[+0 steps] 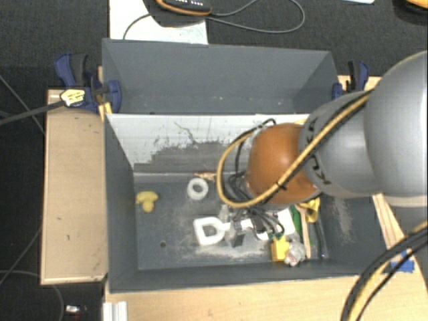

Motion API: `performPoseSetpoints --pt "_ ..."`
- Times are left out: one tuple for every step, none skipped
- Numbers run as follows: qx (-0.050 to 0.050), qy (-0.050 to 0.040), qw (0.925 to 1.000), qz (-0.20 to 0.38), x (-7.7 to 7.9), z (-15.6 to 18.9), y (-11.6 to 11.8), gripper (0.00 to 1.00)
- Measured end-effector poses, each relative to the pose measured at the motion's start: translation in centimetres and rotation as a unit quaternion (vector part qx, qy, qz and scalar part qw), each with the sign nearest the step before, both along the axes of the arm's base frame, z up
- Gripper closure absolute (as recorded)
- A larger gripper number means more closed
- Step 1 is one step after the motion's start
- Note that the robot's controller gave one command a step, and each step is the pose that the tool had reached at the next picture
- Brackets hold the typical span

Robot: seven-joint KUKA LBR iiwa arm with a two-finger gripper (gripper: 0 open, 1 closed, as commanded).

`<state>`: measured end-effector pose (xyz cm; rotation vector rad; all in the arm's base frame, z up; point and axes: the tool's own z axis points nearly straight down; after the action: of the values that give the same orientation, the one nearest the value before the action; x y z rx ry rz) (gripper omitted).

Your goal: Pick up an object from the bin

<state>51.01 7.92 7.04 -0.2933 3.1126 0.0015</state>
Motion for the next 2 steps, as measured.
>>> performPoseSetpoints --pt "0.0 0.0 1.0 0.0 0.0 0.0 0.0 1.0" --pt "0.0 -0.0004 1.0 0.0 0.01 0.07 0.0 1.0"
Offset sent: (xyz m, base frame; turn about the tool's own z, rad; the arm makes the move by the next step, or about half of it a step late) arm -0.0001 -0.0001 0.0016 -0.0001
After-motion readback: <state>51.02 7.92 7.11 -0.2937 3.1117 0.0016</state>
